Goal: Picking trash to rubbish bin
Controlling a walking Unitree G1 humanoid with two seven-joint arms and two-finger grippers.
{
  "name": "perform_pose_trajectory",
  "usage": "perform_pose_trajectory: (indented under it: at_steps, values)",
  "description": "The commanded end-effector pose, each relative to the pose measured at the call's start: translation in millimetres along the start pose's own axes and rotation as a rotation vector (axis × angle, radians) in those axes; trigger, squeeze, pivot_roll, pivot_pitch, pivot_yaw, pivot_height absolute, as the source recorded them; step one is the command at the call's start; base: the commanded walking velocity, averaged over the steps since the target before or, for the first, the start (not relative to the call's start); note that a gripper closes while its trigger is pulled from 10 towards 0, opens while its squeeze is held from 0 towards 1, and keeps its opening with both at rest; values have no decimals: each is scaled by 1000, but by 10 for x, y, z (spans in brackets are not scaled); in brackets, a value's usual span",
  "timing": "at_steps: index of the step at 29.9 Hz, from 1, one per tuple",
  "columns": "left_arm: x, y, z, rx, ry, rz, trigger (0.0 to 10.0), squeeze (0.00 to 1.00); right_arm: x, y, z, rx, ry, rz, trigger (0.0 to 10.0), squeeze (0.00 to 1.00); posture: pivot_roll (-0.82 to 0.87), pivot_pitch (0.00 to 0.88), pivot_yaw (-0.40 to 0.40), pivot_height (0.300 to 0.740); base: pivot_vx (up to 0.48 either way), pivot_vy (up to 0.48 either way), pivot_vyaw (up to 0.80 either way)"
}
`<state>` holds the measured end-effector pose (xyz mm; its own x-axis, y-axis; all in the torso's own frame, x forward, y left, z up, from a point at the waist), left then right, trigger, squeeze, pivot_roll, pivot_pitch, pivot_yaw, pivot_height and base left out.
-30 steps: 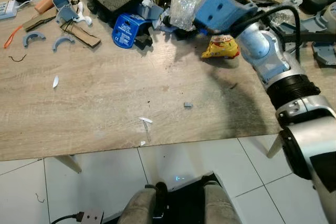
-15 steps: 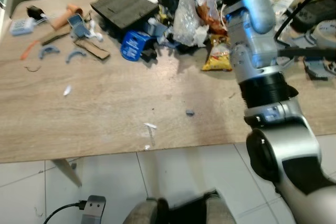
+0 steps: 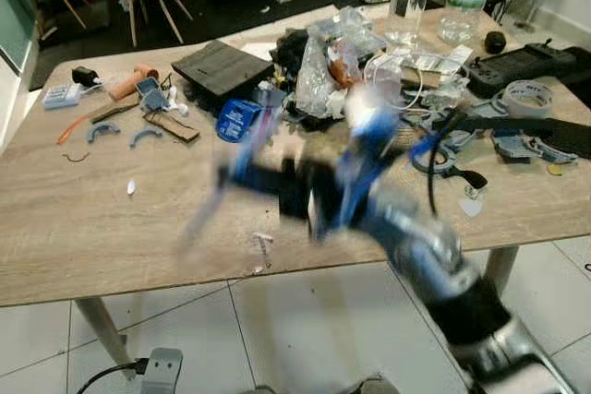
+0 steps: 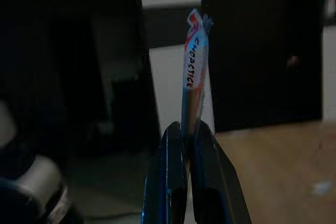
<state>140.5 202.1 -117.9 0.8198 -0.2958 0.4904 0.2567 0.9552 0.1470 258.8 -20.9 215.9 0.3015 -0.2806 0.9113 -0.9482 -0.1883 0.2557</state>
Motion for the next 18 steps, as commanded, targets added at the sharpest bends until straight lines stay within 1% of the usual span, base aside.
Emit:
perform_pose_trajectory:
  at_steps: [1, 2, 3, 4, 5, 6, 7, 8, 10, 11, 12, 13, 14, 15, 16, 18]
  values:
    - [-103, 16, 23, 9, 36, 18, 10000, 0, -51, 25, -27, 27, 40, -14, 10000, 0, -99, 53, 122, 740, 0, 0, 0]
    - [-117, 24, 25, 12, 45, 20, 10000, 0, -153, 10, 29, 19, 61, -69, 10000, 0, -99, 51, 123, 740, 0, 0, 0]
    - [-117, 24, 25, 12, 45, 20, 10000, 0, -153, 10, 29, 19, 61, -69, 10000, 0, -99, 51, 123, 740, 0, 0, 0]
    - [-126, 31, 27, 15, 52, 21, 10000, 0, -246, 16, 88, 18, 91, -115, 10000, 0, -99, 50, 121, 740, 0, 0, 0]
    - [-126, 31, 27, 15, 52, 21, 10000, 0, -246, 16, 88, 18, 91, -115, 10000, 0, -99, 50, 121, 740, 0, 0, 0]
    - [-132, 37, 28, 17, 57, 24, 10000, 0, -360, -2, 163, 2, 134, -158, 10000, 0, -103, 43, 117, 740, 0, 0, 0]
    - [-148, 44, 31, 21, 65, 28, 10000, 0, -546, -57, 278, -49, 217, -194, 10000, 0, -103, 39, 111, 740, 0, 0, 0]
    - [-148, 44, 31, 21, 65, 28, 10000, 0, -546, -57, 278, -49, 217, -194, 10000, 0, -103, 39, 111, 740, 0, 0, 0]
    - [-167, 43, 34, 24, 76, 40, 10000, 0, -947, -193, 566, -200, 410, -252, 10000, 0, -106, 32, 102, 740, 0, 0, 0]
    - [-172, 35, 34, 23, 79, 44, 10000, 0, -1157, -247, 747, -285, 509, -284, 10000, 0, -106, 30, 98, 740, 0, 0, 0]
    - [-172, 35, 34, 23, 79, 44, 10000, 0, -1157, -247, 747, -285, 509, -284, 10000, 0, -106, 30, 98, 740, 0, 0, 0]
    - [-176, 24, 34, 21, 82, 48, 10000, 0, -1321, -282, 910, -358, 589, -309, 10000, 0, -106, 29, 95, 740, 0, 0, 0]
    - [-179, 17, 34, 19, 84, 50, 10000, 0, -1414, -294, 1010, -399, 635, -325, 10000, 0, -106, 28, 94, 740, 0, 0, 0]
    - [-185, 4, 34, 17, 88, 50, 10000, 0, -1535, -303, 1144, -452, 697, -344, 10000, 0, -108, 26, 91, 740, 0, 0, 0]
    - [-185, 4, 34, 17, 88, 50, 10000, 0, -1535, -303, 1144, -452, 697, -344, 10000, 0, -108, 26, 91, 740, 0, 0, 0]
    - [-197, -22, 34, 14, 94, 49, 10000, 0, -1738, -305, 1391, -552, 822, -357, 10000, 0, -108, 24, 88, 740, -296, 0, 0]
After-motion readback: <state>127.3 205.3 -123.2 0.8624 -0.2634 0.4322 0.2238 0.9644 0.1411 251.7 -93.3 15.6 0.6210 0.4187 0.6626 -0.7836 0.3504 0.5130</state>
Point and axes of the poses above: a point about 5 cm out from each wrist's last joint towards the gripper, its own z axis pointing back from the gripper into the wrist, its own x axis along the axis of the wrist's last joint, y = z × x, the point moved 2 cm from there along -z, pointing out of the wrist towards the gripper, and after that the axes turned 15 degrees about -z, right-handed, at the moved point
